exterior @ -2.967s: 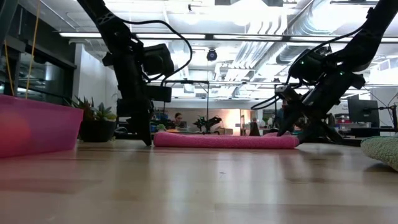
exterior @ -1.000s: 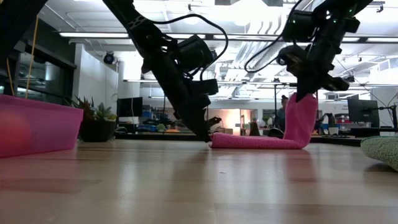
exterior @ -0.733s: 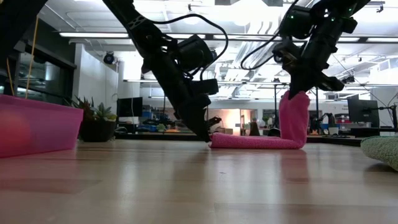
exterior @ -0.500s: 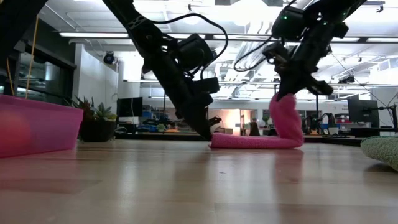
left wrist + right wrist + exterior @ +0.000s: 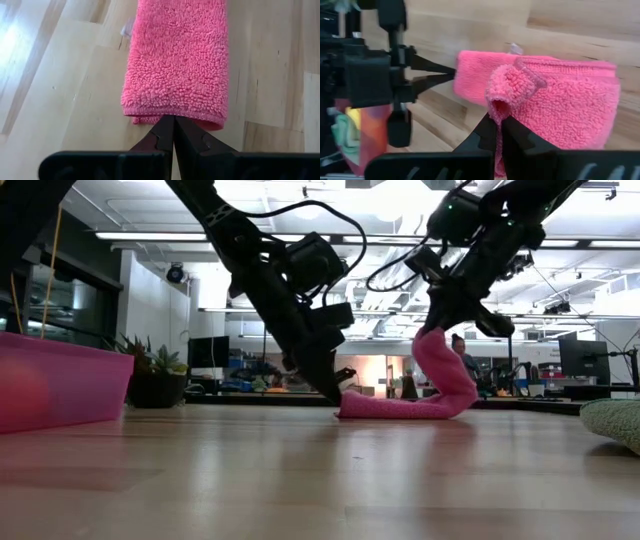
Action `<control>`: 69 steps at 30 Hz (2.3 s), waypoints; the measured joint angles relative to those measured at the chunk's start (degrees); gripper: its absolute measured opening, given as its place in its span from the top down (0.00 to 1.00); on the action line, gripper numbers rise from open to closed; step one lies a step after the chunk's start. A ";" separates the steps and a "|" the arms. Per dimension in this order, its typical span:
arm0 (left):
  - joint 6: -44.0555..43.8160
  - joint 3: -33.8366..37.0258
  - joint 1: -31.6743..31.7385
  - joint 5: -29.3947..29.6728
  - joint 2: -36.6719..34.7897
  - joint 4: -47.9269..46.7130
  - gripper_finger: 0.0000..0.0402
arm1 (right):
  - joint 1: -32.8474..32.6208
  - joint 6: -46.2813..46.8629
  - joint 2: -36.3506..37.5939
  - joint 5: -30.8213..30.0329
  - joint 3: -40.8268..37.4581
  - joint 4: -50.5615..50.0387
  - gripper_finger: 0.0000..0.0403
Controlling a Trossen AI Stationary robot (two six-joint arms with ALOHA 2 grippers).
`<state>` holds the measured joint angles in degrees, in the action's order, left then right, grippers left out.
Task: Fold microfiber towels
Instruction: Fold the pink microfiber towel
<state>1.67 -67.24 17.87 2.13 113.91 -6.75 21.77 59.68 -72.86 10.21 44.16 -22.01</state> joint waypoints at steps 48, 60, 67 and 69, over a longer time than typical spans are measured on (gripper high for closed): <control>-0.06 0.02 -0.02 0.26 0.00 0.97 1.00 | -3.44 12.21 -17.20 1.86 -0.02 22.92 0.77; 0.04 0.05 0.30 1.12 -0.41 0.32 1.00 | 0.78 3.90 -12.99 4.83 -0.02 26.38 0.56; 1.97 0.02 2.21 2.01 -3.59 -0.82 1.00 | 5.46 -15.21 -5.00 4.77 -0.02 10.96 0.56; 1.97 0.04 2.88 2.01 -4.99 -1.99 1.00 | 5.63 -20.94 -3.39 4.83 -0.02 6.12 0.56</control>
<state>3.64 -67.20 20.75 4.14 108.92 -8.74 27.40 38.75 -76.25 15.05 44.14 -15.90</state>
